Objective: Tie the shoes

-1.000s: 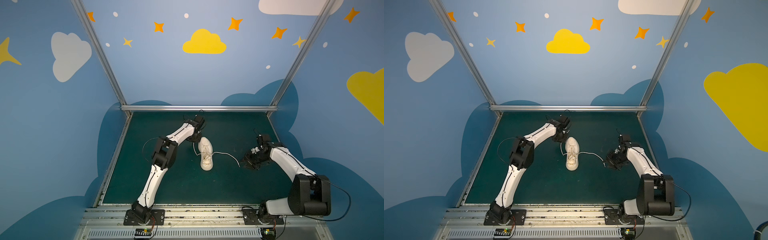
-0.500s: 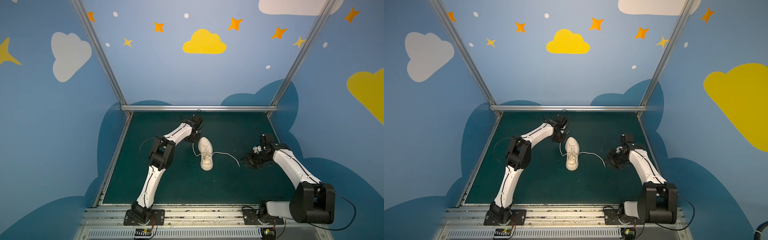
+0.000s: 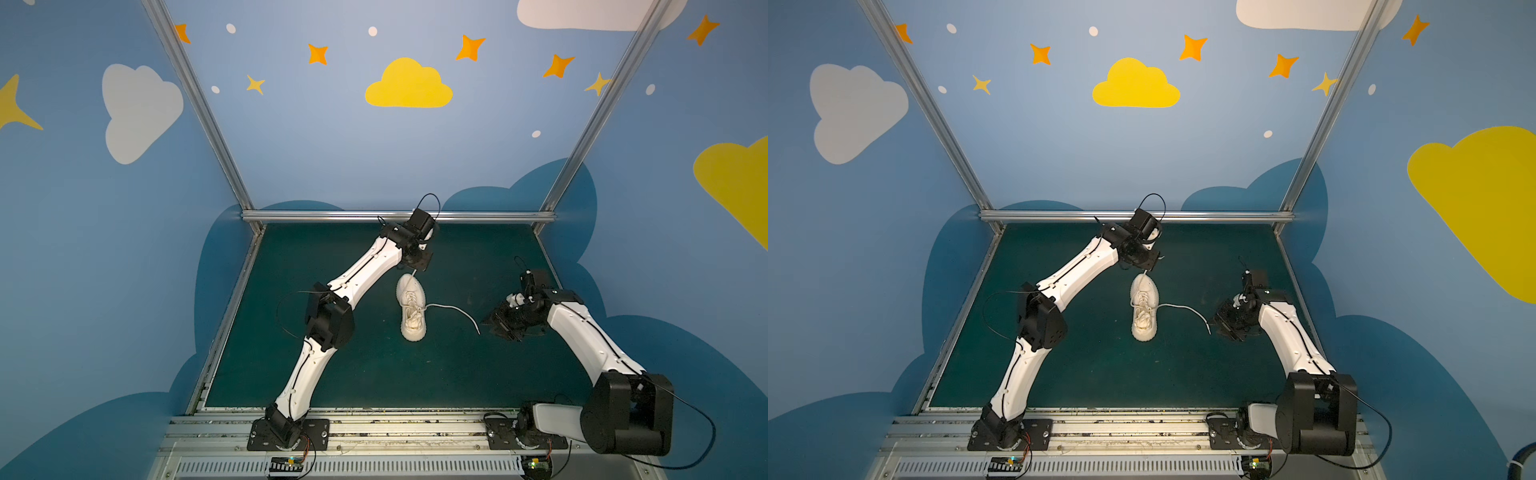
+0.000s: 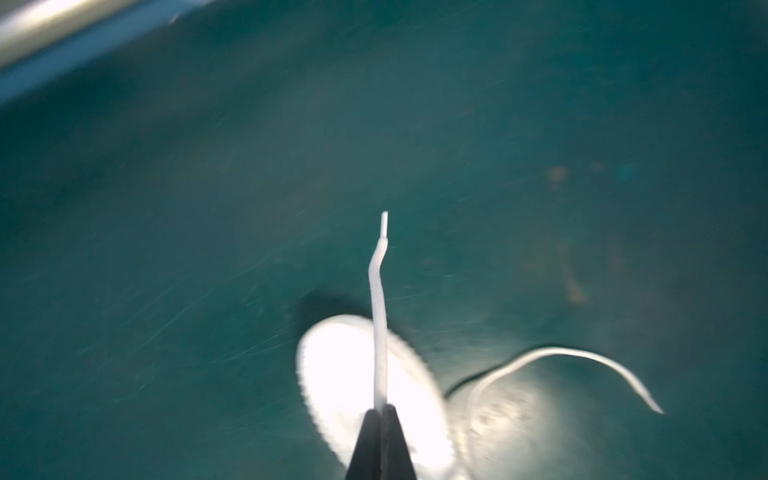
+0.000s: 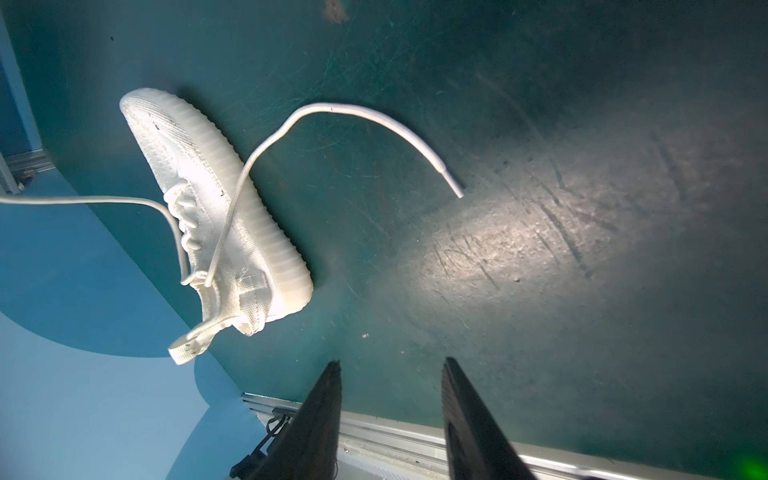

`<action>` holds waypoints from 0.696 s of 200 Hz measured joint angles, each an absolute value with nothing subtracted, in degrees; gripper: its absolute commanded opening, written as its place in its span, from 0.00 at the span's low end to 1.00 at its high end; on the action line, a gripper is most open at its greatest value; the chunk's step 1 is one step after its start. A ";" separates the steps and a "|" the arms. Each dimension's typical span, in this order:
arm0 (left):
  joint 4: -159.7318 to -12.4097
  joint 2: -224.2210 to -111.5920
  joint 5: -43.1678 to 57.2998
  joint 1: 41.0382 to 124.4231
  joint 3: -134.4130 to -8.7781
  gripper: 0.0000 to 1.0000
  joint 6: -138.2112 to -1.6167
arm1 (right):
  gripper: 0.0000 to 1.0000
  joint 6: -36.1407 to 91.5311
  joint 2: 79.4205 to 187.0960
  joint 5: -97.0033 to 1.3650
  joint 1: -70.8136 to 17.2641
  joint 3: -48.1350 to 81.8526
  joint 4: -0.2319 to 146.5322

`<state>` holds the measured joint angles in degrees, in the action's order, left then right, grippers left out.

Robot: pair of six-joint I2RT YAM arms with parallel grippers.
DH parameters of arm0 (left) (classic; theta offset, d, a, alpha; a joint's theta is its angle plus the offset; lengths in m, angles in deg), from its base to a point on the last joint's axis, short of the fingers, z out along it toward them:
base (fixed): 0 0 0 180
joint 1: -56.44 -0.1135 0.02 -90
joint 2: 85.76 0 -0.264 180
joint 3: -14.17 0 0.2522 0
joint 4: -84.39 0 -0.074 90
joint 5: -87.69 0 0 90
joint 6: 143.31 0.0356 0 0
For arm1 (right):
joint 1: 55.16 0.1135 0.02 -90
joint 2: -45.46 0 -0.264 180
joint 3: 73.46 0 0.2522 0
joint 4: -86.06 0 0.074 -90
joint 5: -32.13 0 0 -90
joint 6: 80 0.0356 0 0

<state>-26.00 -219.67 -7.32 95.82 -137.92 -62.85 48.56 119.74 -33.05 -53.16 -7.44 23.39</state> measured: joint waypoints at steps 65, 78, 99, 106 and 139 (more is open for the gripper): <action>-24.88 -228.72 -3.69 99.90 -142.05 0.07 -61.23 | 0.41 48.56 119.76 -32.83 -53.46 -7.53 23.42; -24.62 -230.93 -3.52 100.08 -141.94 0.22 -60.66 | 0.41 48.58 119.78 -32.73 -53.49 -7.53 23.46; -24.16 -232.39 -4.26 100.95 -141.22 0.31 -59.74 | 0.41 48.61 120.07 -32.66 -53.57 -7.53 23.64; -24.01 -232.39 -4.63 101.37 -141.20 0.36 -59.70 | 0.41 48.63 120.24 -32.64 -53.57 -7.55 23.72; -24.79 -232.22 -6.45 102.96 -141.33 0.63 -59.85 | 0.41 48.80 121.84 -32.40 -53.57 -7.69 24.36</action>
